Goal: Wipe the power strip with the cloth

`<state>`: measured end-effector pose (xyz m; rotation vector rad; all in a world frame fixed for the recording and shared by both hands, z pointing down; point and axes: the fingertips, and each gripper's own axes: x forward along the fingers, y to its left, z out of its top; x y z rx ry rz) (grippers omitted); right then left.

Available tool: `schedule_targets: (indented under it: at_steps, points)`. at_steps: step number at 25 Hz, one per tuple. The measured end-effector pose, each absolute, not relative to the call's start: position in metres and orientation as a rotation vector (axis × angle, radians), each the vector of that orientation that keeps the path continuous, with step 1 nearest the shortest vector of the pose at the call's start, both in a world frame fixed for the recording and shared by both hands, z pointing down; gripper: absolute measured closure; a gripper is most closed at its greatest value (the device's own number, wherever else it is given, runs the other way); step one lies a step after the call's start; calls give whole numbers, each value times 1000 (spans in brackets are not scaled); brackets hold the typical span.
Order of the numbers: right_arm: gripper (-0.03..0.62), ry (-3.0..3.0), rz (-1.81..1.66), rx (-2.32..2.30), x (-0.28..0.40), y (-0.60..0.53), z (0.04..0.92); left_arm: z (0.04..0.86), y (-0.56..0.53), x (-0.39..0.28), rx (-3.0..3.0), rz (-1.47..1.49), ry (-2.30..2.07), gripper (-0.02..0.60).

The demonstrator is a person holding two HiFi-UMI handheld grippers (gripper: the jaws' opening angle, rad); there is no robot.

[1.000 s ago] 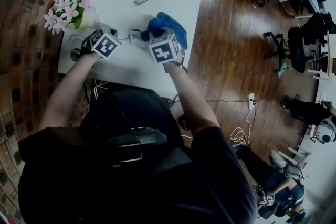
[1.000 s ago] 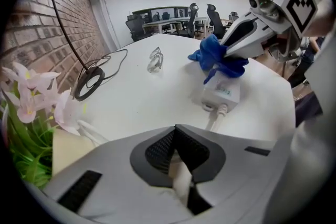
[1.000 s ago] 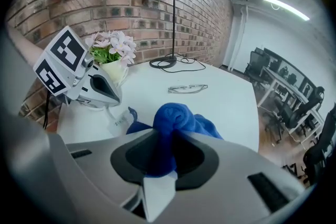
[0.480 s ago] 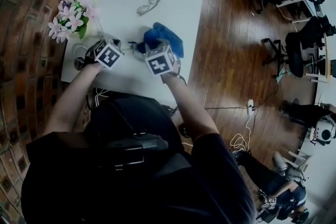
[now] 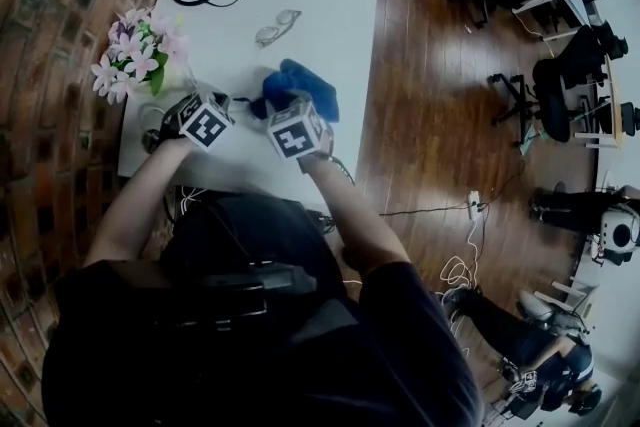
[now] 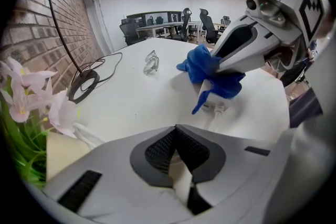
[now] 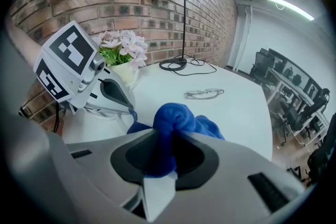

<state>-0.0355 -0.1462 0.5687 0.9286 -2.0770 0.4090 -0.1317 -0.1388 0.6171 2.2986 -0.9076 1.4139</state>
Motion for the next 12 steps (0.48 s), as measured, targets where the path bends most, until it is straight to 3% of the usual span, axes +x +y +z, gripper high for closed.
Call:
schedule_targets:
  at_steps: [12]
  points:
    - [505,-2111,483,922,-59,-141,566,615,-137,-132,2335,1362,-865,568]
